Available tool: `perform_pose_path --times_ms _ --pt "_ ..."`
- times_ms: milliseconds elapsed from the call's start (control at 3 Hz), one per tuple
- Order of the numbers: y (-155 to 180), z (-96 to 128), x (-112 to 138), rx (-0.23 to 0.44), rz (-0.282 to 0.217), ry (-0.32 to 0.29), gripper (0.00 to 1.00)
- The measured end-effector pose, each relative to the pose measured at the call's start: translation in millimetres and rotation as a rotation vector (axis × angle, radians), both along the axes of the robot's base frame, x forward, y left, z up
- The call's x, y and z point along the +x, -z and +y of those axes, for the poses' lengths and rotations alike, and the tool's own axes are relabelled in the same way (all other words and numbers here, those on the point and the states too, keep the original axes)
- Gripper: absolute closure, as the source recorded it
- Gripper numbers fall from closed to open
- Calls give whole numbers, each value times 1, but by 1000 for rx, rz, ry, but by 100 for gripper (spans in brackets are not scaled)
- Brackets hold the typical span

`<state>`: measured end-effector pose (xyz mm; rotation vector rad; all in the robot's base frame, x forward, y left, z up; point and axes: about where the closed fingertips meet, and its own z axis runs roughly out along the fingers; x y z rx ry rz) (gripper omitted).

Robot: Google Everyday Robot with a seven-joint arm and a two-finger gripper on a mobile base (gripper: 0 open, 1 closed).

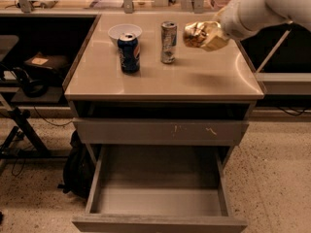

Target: Pick orange can from middle drawer and place on counter

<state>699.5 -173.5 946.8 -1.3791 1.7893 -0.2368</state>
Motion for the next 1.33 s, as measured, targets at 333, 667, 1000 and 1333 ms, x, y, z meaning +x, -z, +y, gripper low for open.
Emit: perform_pose_path --times_ms 333,667,1000,1333 --pt "33 24 37 10 66 -66 100" --pt "74 28 44 55 152 -102 100" --pt "104 15 32 106 215 -104 100" --pt "126 -4 9 135 266 -95 100"
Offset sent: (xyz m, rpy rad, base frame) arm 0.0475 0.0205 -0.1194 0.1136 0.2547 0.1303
